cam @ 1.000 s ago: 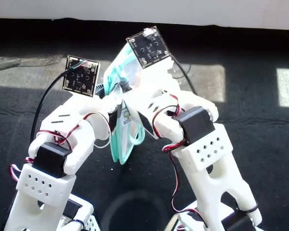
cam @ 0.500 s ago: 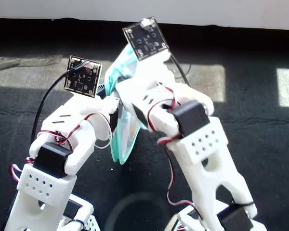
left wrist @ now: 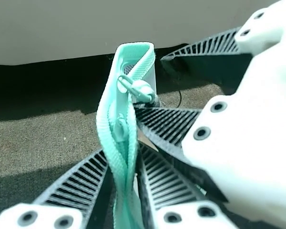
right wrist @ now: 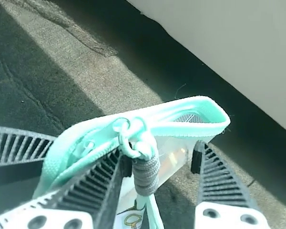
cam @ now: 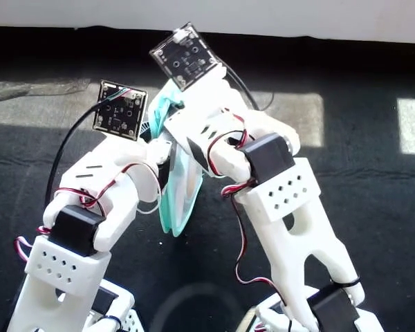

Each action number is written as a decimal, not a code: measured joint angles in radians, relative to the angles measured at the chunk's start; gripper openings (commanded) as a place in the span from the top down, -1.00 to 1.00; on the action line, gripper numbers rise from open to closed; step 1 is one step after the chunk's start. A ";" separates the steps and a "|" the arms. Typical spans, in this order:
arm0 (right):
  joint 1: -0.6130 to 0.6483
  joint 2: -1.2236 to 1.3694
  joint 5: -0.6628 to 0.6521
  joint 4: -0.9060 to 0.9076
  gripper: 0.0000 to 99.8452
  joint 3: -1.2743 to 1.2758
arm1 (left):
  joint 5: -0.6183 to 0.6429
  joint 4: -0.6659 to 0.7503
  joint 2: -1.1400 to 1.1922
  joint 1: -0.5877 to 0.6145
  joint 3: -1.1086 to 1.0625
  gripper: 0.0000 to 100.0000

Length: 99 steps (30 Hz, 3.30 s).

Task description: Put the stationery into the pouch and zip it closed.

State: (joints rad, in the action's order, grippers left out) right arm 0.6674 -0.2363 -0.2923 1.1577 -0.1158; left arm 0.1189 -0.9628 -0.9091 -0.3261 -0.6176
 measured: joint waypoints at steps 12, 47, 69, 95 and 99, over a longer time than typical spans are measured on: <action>-0.005 0.031 -0.106 0.100 0.46 0.017 | 0.000 -0.002 -0.002 0.002 -0.002 0.93; 0.026 0.002 0.172 0.120 0.53 -0.114 | 0.008 -0.002 -0.002 0.002 0.000 0.93; 0.026 -0.020 0.055 0.003 0.99 -0.017 | 0.006 -0.002 0.000 0.003 0.000 0.93; -0.221 0.015 -0.245 -0.166 0.99 -0.009 | 0.003 0.008 0.009 0.000 0.005 0.94; -0.270 0.071 -0.245 -0.183 0.99 -0.009 | 0.002 0.011 0.011 0.000 0.015 0.94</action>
State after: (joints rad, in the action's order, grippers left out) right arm 0.3974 -0.1657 -0.5378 0.9751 -0.1250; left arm 0.1204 -0.9521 -0.8984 -0.3261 -0.6022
